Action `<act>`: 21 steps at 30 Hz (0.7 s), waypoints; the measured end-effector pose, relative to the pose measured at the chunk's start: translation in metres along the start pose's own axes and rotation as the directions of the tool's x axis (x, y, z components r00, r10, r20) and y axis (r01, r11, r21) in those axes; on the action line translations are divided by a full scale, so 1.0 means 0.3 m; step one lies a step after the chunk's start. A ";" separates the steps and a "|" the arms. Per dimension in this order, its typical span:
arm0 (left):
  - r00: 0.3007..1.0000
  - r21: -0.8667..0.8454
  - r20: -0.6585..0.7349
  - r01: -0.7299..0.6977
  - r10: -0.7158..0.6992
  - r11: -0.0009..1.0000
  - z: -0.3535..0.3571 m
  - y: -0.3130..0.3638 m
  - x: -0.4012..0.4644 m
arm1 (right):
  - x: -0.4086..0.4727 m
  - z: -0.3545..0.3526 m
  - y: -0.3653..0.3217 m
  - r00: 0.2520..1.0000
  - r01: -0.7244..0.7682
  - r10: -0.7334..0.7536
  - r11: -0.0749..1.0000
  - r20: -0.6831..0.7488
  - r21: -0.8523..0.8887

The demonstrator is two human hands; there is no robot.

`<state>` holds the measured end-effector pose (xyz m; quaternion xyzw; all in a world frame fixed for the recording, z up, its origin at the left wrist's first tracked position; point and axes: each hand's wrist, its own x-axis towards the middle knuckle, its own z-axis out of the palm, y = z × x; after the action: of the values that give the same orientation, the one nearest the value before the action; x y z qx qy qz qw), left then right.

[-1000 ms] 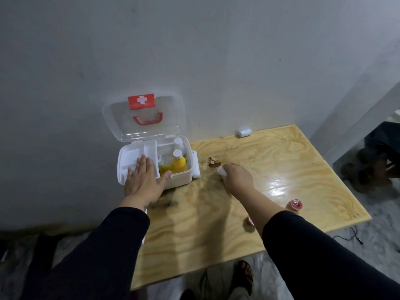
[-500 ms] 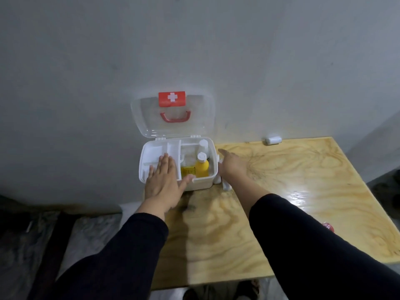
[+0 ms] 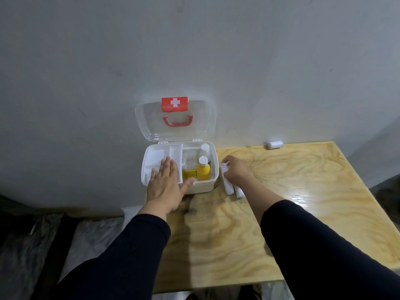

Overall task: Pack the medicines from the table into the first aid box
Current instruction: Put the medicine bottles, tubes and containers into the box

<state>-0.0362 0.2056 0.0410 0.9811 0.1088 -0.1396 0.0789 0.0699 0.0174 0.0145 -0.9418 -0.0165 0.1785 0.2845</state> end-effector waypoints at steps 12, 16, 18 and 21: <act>0.999 -0.080 0.042 -0.015 0.019 0.997 -0.032 0.001 -0.019 | -0.078 -0.188 -0.066 0.969 0.063 -0.041 0.994 -0.243 0.086; 0.999 -0.083 0.027 -0.020 0.023 0.996 -0.025 -0.002 -0.015 | -0.087 -0.119 -0.035 0.982 0.030 -0.010 0.994 -0.189 0.103; 1.000 -0.070 0.013 -0.019 0.020 0.997 -0.014 -0.004 -0.009 | -0.061 -0.083 -0.015 0.985 0.000 0.024 0.990 -0.169 0.143; 1.000 -0.060 0.006 -0.012 0.012 0.998 -0.002 -0.007 -0.003 | -0.002 -0.047 0.003 0.981 -0.066 0.103 0.975 -0.164 0.213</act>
<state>-0.0372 0.2075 0.0417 0.9784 0.1068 -0.1387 0.1096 0.0741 0.0091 0.0252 -0.9189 0.0674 0.1082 0.3734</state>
